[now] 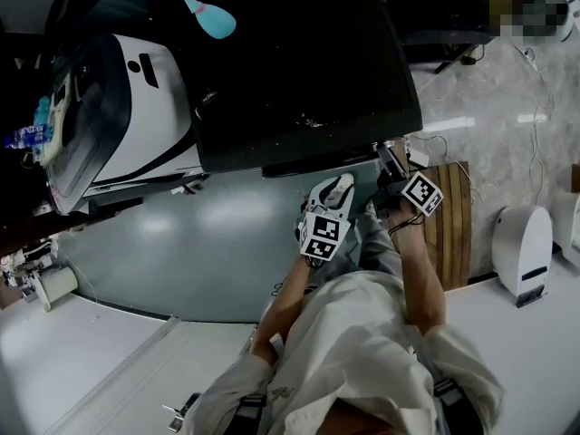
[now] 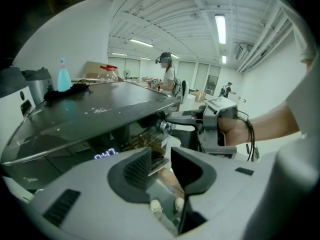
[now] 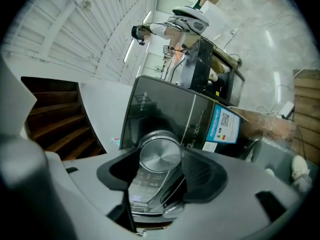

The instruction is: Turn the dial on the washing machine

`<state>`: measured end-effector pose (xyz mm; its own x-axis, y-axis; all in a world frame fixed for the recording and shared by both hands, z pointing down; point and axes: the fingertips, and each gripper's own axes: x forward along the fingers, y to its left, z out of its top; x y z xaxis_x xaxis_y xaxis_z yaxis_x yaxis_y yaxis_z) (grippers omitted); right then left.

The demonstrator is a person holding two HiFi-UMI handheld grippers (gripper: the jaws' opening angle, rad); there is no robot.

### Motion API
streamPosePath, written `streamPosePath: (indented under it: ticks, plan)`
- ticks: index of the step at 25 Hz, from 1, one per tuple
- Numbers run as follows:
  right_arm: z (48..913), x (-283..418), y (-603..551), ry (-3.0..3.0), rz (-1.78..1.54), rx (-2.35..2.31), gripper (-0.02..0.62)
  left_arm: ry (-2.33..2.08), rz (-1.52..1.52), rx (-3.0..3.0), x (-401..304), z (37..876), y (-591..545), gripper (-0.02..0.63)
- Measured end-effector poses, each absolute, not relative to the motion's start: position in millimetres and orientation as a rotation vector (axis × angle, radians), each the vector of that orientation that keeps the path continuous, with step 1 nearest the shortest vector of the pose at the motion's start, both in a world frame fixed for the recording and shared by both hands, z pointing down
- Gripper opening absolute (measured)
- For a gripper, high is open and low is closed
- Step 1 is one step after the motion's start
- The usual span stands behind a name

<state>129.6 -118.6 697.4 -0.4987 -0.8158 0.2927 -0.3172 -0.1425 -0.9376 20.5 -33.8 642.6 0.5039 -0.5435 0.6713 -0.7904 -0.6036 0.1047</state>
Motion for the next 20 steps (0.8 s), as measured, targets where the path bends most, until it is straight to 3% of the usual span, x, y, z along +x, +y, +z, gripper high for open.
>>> streamPosePath:
  ticks: [20]
  plan:
    - [704.1,131.6,-118.3,1.516,-1.721,-1.142,0.269,-1.15,0.831,2.327,22.1,641.1,-33.7,0.129]
